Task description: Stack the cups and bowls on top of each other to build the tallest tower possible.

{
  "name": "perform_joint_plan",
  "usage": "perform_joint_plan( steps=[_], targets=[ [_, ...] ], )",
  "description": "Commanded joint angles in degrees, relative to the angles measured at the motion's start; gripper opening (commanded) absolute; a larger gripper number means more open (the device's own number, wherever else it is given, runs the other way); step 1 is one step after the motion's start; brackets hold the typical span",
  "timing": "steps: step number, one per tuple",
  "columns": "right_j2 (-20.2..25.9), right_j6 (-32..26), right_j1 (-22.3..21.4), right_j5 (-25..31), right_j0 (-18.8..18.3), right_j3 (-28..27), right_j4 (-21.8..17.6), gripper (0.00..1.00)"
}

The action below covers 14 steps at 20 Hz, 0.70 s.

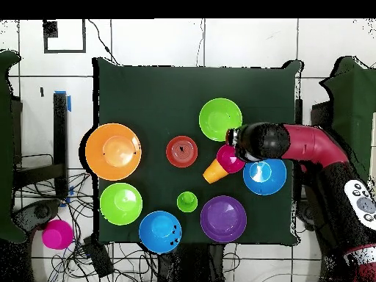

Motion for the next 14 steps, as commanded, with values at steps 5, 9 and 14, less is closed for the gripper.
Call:
perform_joint_plan(
  steps=[5,9,14],
  targets=[
    [-6.9,9.4,1.9,-10.5,4.9,1.6,-2.9,1.00],
    [-8.3,8.5,2.3,-11.7,5.8,1.3,-1.9,1.00],
    [-10.1,6.8,2.7,-9.9,7.1,0.6,-1.0,1.00]
  ],
)
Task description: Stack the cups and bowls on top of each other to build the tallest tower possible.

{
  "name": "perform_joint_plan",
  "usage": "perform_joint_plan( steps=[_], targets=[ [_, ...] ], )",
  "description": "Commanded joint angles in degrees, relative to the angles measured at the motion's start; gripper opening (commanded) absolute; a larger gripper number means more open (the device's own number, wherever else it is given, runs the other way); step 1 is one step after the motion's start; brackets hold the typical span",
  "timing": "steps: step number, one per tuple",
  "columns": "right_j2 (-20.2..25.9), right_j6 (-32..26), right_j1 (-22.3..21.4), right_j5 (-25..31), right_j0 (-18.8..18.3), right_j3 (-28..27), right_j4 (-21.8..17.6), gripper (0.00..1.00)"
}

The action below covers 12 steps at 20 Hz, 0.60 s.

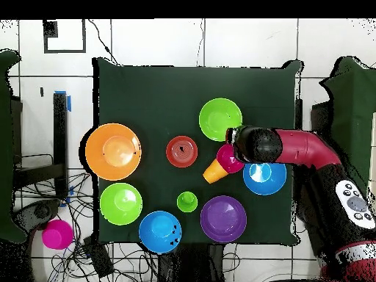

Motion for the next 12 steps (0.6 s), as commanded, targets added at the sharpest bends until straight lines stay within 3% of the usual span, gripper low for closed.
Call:
perform_joint_plan(
  steps=[1,12],
  targets=[
    [-4.8,6.7,2.6,-1.3,3.8,0.3,-0.8,1.00],
    [-6.9,6.2,2.7,-1.9,5.0,0.0,-0.3,1.00]
  ],
)
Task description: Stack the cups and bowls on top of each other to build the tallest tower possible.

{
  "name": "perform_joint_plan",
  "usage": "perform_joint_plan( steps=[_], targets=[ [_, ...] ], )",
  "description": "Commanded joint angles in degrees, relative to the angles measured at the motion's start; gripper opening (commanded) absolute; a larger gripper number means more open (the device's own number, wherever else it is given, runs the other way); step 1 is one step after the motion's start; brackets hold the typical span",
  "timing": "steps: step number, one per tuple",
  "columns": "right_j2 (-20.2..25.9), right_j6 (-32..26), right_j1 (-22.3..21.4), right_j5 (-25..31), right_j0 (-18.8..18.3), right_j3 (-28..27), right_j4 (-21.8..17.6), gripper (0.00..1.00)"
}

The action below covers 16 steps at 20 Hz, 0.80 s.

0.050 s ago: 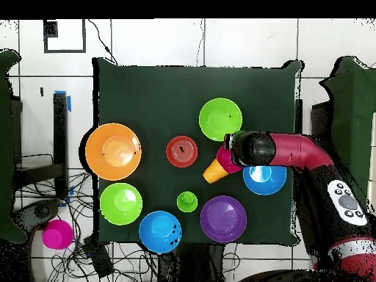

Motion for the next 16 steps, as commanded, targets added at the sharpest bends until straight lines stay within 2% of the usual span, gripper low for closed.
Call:
perform_joint_plan(
  steps=[1,8,11,16],
  targets=[
    [-3.4,6.3,1.1,-1.8,3.0,-0.2,-0.5,1.00],
    [-3.9,6.8,5.6,-3.7,4.1,-3.0,0.6,1.00],
    [-4.1,5.3,5.6,-3.9,2.8,-2.0,0.5,1.00],
    [-2.0,-2.6,-0.3,0.2,-2.7,0.4,0.8,1.00]
  ],
)
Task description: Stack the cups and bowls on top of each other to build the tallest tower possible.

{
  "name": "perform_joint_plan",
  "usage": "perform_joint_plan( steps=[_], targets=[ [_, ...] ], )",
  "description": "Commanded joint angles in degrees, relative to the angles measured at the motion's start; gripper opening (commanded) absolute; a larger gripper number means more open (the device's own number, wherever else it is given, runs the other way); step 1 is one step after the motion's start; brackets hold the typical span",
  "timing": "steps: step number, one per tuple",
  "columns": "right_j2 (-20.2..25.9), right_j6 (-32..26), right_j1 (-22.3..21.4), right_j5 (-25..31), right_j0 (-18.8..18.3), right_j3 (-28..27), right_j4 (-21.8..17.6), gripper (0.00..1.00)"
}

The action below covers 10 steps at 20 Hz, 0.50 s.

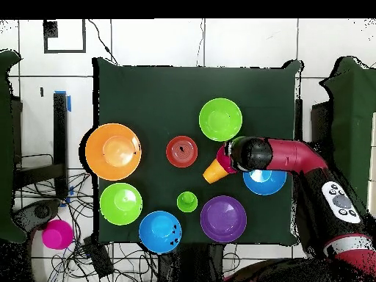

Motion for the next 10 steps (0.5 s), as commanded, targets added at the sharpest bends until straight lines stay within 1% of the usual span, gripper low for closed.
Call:
perform_joint_plan(
  steps=[1,6,7,10],
  targets=[
    [0.6,-3.4,-3.1,0.6,-4.0,0.6,0.1,1.00],
    [-0.4,-3.8,-1.5,-2.8,-6.7,2.3,-3.1,1.00],
    [-0.6,-4.3,-1.8,-2.4,-7.0,2.6,-3.7,1.00],
    [-0.4,-8.0,-3.0,1.3,-8.0,2.8,-4.5,1.00]
  ],
)
